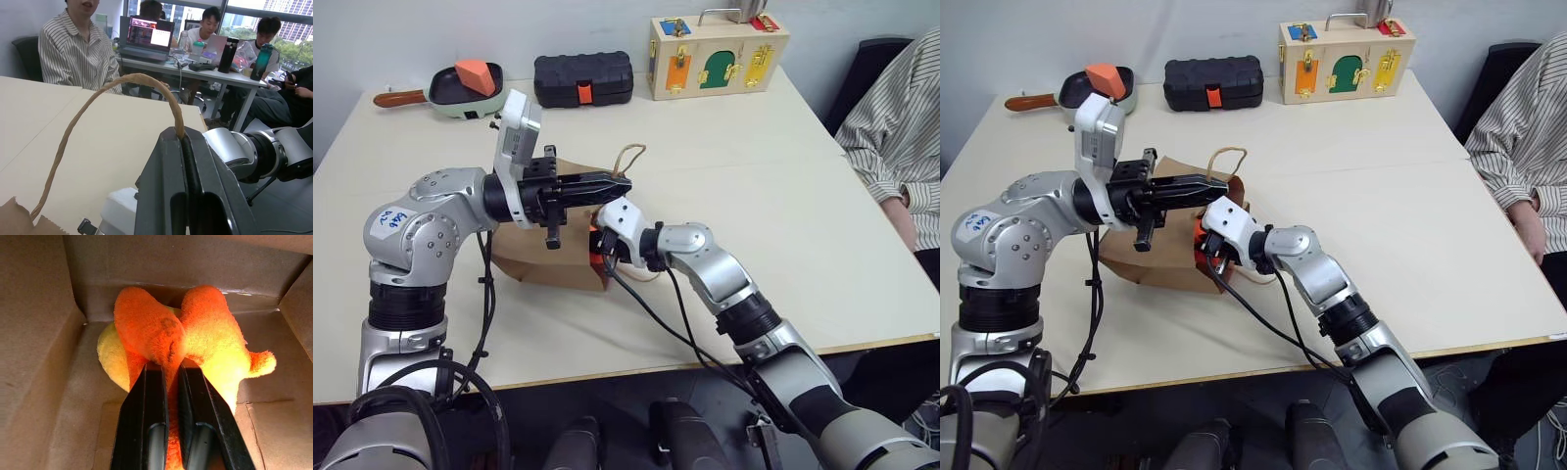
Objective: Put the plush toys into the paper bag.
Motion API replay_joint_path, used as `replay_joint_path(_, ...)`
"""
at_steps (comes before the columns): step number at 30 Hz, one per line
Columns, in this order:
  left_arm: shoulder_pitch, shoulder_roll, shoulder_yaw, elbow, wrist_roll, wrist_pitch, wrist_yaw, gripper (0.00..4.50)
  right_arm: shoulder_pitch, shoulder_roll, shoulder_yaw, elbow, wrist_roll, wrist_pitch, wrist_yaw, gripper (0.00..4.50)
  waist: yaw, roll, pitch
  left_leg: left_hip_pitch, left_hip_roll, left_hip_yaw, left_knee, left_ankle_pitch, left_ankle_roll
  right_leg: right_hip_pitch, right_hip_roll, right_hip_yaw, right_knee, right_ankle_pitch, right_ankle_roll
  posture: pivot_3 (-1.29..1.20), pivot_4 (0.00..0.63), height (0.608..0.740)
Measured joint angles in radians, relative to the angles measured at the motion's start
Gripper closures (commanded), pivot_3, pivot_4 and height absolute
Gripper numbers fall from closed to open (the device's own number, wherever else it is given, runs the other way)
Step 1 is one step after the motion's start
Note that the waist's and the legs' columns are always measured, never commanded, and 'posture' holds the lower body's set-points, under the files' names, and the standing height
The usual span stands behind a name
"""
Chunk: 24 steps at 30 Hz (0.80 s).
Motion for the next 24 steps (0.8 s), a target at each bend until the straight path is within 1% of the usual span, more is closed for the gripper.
replay_joint_path(1,0.001,0.003,0.000,0.000,0.000,-0.001,0.000,4.50,0.001,-0.002,-0.005,-0.006,0.002,0.013,0.002,2.87,0.000,0.000,0.000,0.000,0.000,0.000,0.000,0.000,0.000,0.000,0.000,0.000,0.000,0.000,0.000,0.00,0.150,0.740)
replay_joint_path(3,0.002,0.006,0.001,0.001,0.001,-0.003,0.001,4.50,0.012,-0.016,-0.023,-0.041,0.011,0.043,0.009,2.17,0.000,0.000,0.000,0.000,0.000,0.000,0.000,0.000,0.000,0.000,0.000,0.000,0.000,0.000,0.000,0.00,0.150,0.740)
replay_joint_path(7,0.007,0.012,0.008,0.013,0.004,-0.017,0.000,4.50,0.045,-0.095,-0.079,-0.230,0.078,0.170,0.044,0.77,0.008,0.000,0.000,-0.001,-0.001,-0.002,0.000,0.000,0.000,0.000,0.000,0.000,-0.001,0.000,0.000,0.00,0.150,0.740)
replay_joint_path(12,0.012,0.015,0.008,0.037,0.009,-0.028,-0.004,4.50,0.120,-0.234,-0.188,-0.505,0.219,0.381,0.078,0.77,0.013,0.000,0.000,-0.002,-0.001,-0.003,-0.001,0.000,0.000,0.001,0.000,0.000,-0.002,0.000,0.000,0.00,0.150,0.740)
replay_joint_path(16,0.012,0.016,0.008,0.041,0.015,-0.038,-0.012,4.50,0.199,-0.346,-0.300,-0.630,0.306,0.512,0.069,0.77,0.026,0.000,0.000,-0.002,-0.001,-0.002,-0.001,0.000,0.000,0.001,0.000,0.001,-0.003,0.000,0.000,0.00,0.150,0.740)
replay_joint_path(18,0.011,0.016,0.007,0.043,0.018,-0.042,-0.016,4.50,0.250,-0.379,-0.371,-0.683,0.359,0.591,0.049,0.77,0.032,0.000,0.000,-0.002,-0.001,-0.002,-0.002,0.000,0.000,0.001,0.000,0.001,-0.004,0.000,0.000,0.00,0.150,0.740)
replay_joint_path(21,0.012,0.017,0.008,0.043,0.020,-0.042,-0.020,4.50,0.336,-0.403,-0.488,-0.726,0.433,0.740,-0.008,0.77,0.037,0.000,0.000,-0.002,-0.001,-0.002,-0.001,0.000,0.001,0.001,0.000,0.002,-0.004,0.000,0.000,0.00,0.150,0.740)
replay_joint_path(24,0.012,0.016,0.007,0.041,0.020,-0.042,-0.021,4.50,0.403,-0.361,-0.583,-0.748,0.503,0.911,-0.081,0.77,0.038,0.000,0.000,-0.002,-0.001,-0.001,-0.001,0.000,0.001,0.001,-0.001,0.003,-0.004,0.000,0.000,0.00,0.150,0.740)
